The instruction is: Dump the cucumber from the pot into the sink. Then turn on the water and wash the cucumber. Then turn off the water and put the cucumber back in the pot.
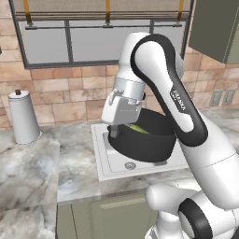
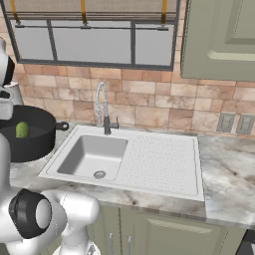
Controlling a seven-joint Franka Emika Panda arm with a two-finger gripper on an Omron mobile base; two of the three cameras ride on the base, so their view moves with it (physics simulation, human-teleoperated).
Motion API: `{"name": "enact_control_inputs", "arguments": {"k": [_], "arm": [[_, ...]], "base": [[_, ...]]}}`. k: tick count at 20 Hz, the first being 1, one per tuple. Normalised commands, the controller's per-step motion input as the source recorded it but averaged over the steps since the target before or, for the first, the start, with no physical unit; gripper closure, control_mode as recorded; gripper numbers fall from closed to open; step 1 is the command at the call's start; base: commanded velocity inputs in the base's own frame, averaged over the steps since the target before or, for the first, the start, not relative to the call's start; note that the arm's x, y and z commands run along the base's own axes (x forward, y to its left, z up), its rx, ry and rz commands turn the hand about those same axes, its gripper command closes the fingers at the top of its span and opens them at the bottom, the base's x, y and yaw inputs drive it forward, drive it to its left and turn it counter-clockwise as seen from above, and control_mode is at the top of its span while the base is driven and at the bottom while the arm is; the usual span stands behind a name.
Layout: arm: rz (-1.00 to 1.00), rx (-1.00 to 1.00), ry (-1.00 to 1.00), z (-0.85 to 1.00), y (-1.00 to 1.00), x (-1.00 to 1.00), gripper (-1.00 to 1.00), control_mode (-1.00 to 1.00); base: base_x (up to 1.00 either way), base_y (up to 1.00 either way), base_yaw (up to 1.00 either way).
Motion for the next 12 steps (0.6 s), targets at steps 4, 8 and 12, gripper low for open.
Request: {"name": "enact_control_inputs", "arguments": {"k": [4,8,12], "arm": [[0.07,0.12,0.01,0.07,0.44,0.35,1.00,-1.00],[0.05,0.07,0.00,0.01,0.20,0.58,1.00,-1.00],[0.03,0.05,0.00,0.00,0.00,0.79,1.00,-1.00]], "base": [[0.00,0.00,0.00],[0.00,0.00,0.00],[0.00,0.00,0.00]]}}
